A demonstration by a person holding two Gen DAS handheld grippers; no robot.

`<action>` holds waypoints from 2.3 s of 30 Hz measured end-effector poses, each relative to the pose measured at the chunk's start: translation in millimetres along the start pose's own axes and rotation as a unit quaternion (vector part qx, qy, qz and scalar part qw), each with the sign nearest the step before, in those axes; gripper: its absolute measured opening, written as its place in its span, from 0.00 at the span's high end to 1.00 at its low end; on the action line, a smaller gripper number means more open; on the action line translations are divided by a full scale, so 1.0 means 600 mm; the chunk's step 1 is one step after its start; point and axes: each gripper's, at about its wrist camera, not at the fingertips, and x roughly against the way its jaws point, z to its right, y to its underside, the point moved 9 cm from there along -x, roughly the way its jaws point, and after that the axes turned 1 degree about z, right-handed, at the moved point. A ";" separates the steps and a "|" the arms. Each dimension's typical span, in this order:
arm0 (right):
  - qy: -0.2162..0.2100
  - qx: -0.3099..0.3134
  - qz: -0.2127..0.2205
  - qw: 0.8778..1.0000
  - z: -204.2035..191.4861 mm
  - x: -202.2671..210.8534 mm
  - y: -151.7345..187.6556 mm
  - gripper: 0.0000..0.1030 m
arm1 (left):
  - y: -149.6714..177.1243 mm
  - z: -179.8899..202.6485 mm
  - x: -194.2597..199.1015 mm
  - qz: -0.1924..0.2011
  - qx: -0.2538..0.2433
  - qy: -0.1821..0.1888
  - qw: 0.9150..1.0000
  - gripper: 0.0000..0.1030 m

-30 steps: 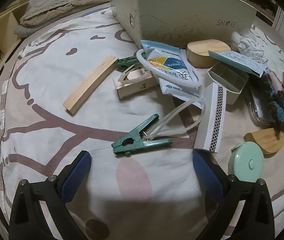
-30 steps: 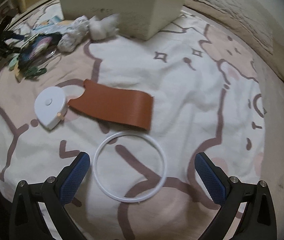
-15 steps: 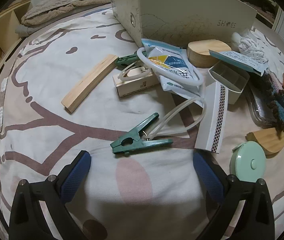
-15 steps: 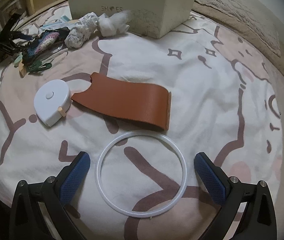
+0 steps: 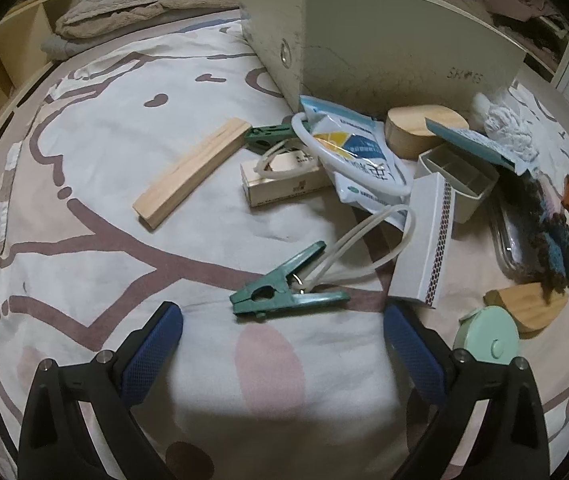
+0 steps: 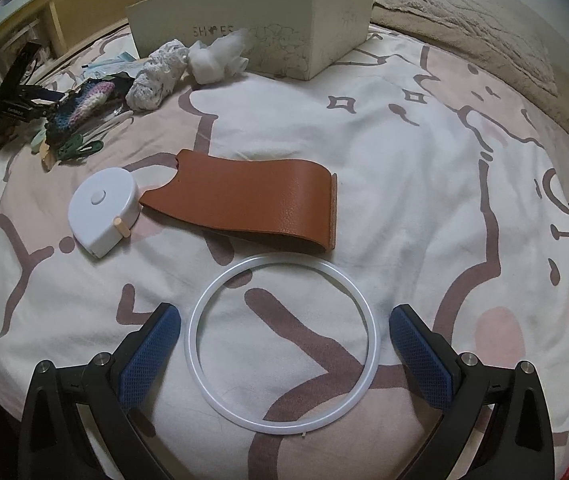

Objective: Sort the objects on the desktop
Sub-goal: 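Close the left tool on the green clothespin, then close the right tool on the rim of the white plastic ring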

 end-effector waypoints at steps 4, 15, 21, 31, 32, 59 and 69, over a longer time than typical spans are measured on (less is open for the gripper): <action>-0.005 -0.003 0.004 1.000 0.002 0.001 0.003 0.00 | -0.003 -0.004 0.002 0.006 0.005 -0.005 1.000 0.08; -0.006 -0.003 0.003 1.000 0.003 0.002 0.002 0.00 | -0.012 -0.001 0.009 0.018 0.006 0.004 1.000 0.38; -0.006 -0.003 0.002 1.000 0.004 0.000 0.002 0.00 | -0.009 0.014 0.014 0.014 -0.026 0.003 1.000 0.47; -0.004 -0.002 -0.001 1.000 0.005 -0.002 0.002 0.00 | 0.006 0.015 0.029 0.008 -0.098 0.000 0.995 0.47; -0.005 -0.002 -0.002 1.000 0.005 -0.002 0.002 0.00 | 0.009 0.012 0.031 0.007 -0.101 0.002 0.995 0.47; -0.023 0.016 -0.035 0.999 0.004 -0.001 0.006 0.01 | 0.025 0.000 0.026 -0.012 -0.025 0.032 0.999 0.22; -0.008 -0.001 -0.048 0.999 0.016 0.006 -0.002 0.18 | 0.024 -0.003 0.030 -0.013 -0.005 0.038 0.999 0.22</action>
